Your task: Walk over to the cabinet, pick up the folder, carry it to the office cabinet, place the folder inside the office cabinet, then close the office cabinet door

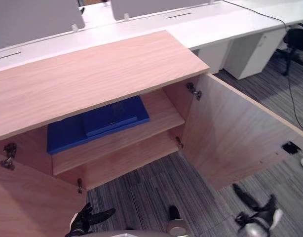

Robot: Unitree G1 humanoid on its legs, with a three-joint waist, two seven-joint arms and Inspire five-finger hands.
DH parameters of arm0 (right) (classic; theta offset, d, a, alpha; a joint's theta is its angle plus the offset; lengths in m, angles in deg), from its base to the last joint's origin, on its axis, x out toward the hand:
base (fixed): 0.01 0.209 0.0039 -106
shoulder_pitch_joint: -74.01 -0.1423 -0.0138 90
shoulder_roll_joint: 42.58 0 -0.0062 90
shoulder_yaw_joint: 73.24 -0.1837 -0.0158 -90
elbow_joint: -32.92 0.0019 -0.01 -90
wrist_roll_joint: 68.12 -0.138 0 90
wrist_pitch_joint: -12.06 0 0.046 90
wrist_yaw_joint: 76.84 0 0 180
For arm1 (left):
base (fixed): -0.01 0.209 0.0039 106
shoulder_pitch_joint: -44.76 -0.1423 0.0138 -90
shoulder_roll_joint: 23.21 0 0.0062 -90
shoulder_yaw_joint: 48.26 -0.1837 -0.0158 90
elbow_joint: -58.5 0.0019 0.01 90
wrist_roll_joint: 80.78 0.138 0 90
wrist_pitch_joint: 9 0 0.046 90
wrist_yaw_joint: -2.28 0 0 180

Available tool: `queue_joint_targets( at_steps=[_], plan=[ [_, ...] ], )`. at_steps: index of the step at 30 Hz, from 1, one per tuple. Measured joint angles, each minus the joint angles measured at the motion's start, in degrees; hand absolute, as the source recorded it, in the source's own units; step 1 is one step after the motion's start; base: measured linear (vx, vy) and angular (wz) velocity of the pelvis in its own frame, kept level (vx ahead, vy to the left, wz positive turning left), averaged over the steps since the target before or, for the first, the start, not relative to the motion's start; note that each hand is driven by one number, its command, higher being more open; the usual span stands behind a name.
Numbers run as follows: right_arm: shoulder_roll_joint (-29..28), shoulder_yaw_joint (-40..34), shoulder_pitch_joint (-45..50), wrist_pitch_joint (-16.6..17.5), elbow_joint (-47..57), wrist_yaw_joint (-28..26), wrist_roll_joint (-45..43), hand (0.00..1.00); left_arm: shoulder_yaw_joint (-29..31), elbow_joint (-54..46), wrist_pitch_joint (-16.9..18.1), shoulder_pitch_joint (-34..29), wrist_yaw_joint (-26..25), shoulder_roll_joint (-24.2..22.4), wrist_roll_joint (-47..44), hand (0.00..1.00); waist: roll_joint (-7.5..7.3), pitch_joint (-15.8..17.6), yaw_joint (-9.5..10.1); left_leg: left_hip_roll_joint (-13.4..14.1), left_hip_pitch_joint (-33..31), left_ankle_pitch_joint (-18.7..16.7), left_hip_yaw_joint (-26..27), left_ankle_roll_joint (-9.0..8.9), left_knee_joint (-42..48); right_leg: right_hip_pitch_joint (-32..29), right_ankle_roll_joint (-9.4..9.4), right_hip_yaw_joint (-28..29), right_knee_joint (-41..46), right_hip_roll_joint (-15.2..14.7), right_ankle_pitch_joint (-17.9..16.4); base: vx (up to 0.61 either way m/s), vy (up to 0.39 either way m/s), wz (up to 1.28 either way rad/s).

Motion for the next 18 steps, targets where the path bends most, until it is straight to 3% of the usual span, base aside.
queue_joint_targets(
  at_steps=[3, 4, 8, 11, 18],
  plan=[
    [2.0, -0.7, -2.5, 0.1, 0.0, 0.2, 0.4, 1.0, -0.1, -1.2, 0.2, -0.2, 0.2, 0.8, 0.0, 1.0, 0.43, 0.4, -0.73, 0.0, -0.1, -0.3, 0.3, 0.52, 1.1, 0.0, 0.85, 0.8, -0.5, 0.2, 0.9, 0.05, -0.027, -0.22],
    [3.8, 0.0, -5.3, -0.1, -0.2, -0.1, 0.6, 1.0, -1.2, -2.2, 0.3, -0.5, 0.3, 1.3, 0.0, 1.0, 1.22, 1.0, -0.78, 0.2, -0.6, -1.3, 0.7, 0.98, 2.5, -0.6, 0.98, 2.0, -0.6, 0.3, 1.2, 0.04, -0.026, -0.53],
    [20.7, 13.7, -20.3, 0.1, -10.8, -2.8, 0.9, 1.0, -5.0, -5.2, 2.0, -0.1, 2.1, 1.2, -0.1, 1.0, 5.96, 3.5, -0.93, 0.1, -3.8, -4.6, 2.2, 1.82, 6.5, -3.6, 2.01, 5.2, -0.6, -0.4, 2.1, 0.03, -0.018, -0.44],
    [25.4, 19.3, -27.8, 0.5, -14.9, -4.2, 0.5, 1.0, -6.8, -6.1, 2.8, 0.2, 2.5, 0.7, -0.2, 1.0, 8.2, 4.6, -0.4, 0.2, -4.1, -5.3, 2.0, 2.02, 7.2, -3.8, 2.13, 4.8, -0.6, -0.5, 2.2, 0.03, -0.033, -0.06],
    [29.1, 26.7, -29.2, 0.5, -16.5, -6.5, 3.6, 1.0, -8.7, -6.0, 2.9, 0.1, 3.4, -0.5, -0.3, 1.0, 8.04, 5.8, -1.13, 0.6, -4.5, -6.6, 1.8, 1.79, 9.3, -3.8, 2.63, 5.0, -1.0, -0.5, 2.7, -0.03, -0.066, -0.08]
  ],
)
